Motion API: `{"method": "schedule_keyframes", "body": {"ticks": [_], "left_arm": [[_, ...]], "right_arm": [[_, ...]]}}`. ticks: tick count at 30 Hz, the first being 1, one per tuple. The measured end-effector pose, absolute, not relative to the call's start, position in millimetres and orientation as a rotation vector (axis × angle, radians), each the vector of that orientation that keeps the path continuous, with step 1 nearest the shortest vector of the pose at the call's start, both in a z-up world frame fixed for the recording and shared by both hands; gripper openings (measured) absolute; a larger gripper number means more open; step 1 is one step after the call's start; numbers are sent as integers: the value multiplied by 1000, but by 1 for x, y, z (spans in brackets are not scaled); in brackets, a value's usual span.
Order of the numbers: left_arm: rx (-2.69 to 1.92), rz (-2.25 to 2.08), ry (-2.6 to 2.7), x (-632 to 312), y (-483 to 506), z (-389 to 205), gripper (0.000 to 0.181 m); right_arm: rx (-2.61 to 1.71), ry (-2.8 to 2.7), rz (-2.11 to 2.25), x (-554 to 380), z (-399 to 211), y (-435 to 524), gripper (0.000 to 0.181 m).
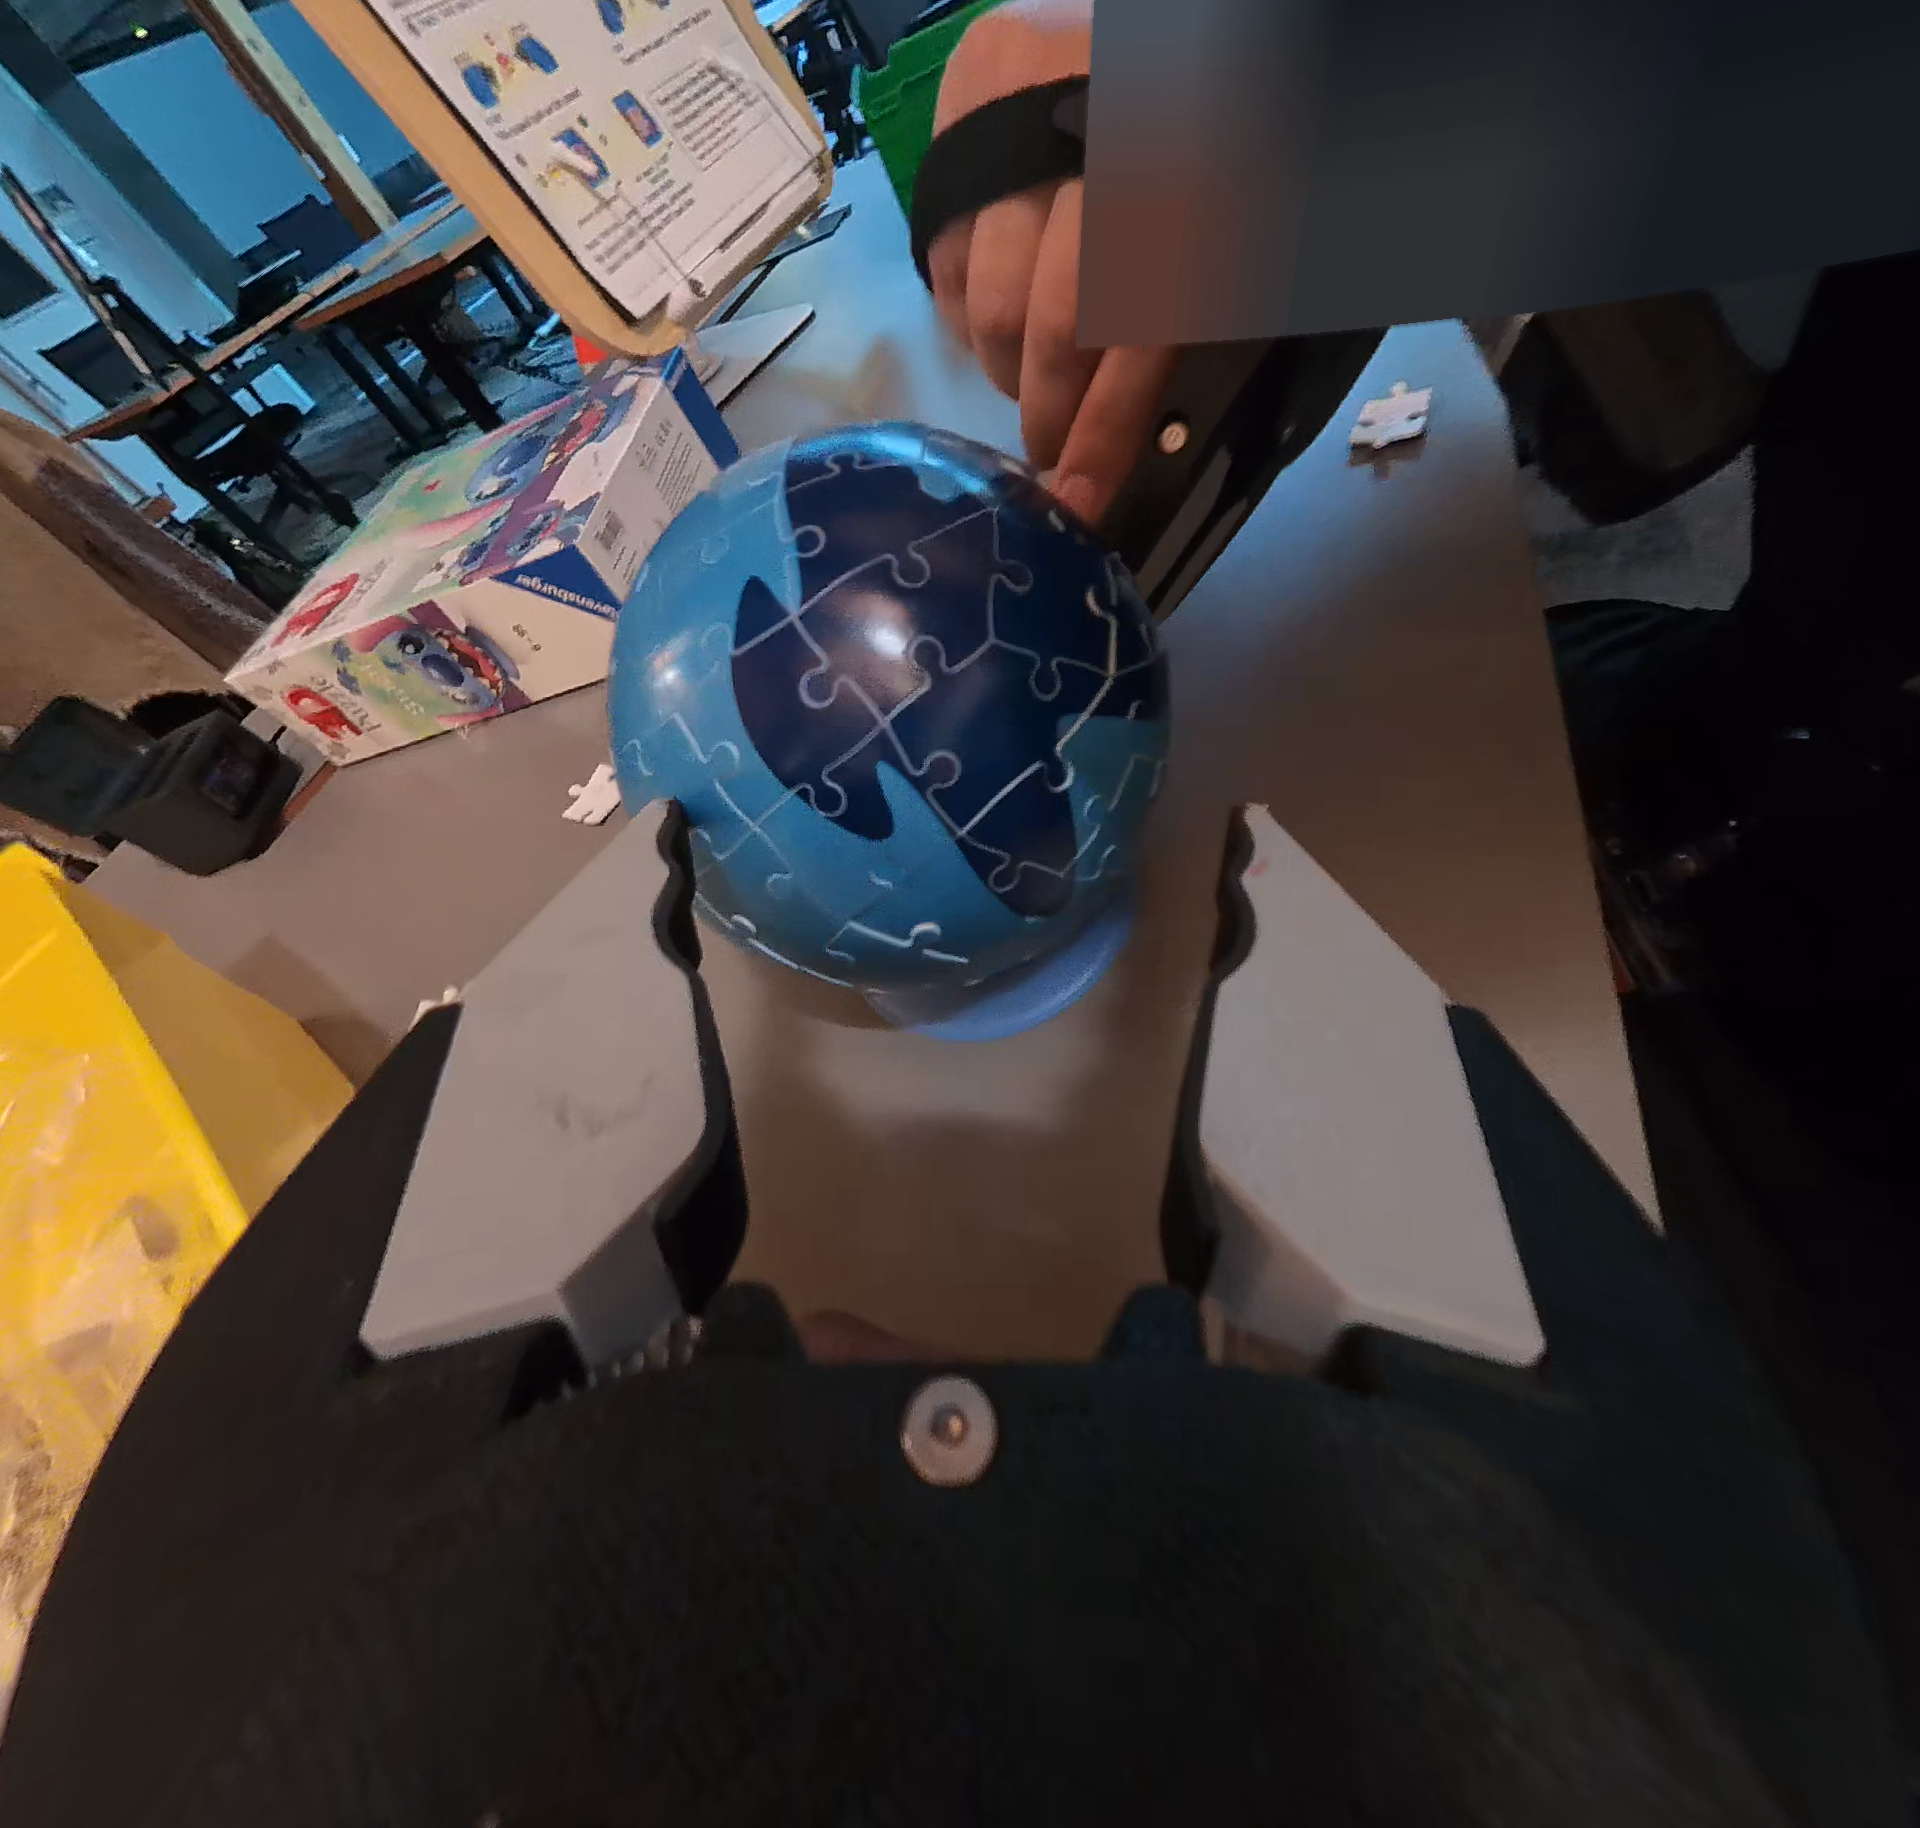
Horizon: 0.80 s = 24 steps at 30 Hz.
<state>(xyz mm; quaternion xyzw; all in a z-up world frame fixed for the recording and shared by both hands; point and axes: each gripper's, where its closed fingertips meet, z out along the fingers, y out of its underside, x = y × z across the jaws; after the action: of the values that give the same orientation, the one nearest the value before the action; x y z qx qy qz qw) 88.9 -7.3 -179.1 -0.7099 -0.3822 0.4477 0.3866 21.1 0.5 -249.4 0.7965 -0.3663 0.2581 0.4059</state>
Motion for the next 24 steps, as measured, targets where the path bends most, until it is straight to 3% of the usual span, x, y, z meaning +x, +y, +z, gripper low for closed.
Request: {"method": "schedule_keyframes", "body": {"ticks": [6,12,20,24], "left_arm": [[-1835,1134,-968,80,-10,-173,99],[-1852,1147,-1007,73,-13,-171,97],[-1832,1149,-1060,66,-14,-169,96],[-1801,1152,-1084,67,-13,-173,94]], "right_arm": [[1912,-848,714,18,-251,-15,1],[1891,-868,747,17,-250,-14,27],[1828,-828,909,19,-227,14,35],[1766,-878,1168,6,-198,47,15]]}}
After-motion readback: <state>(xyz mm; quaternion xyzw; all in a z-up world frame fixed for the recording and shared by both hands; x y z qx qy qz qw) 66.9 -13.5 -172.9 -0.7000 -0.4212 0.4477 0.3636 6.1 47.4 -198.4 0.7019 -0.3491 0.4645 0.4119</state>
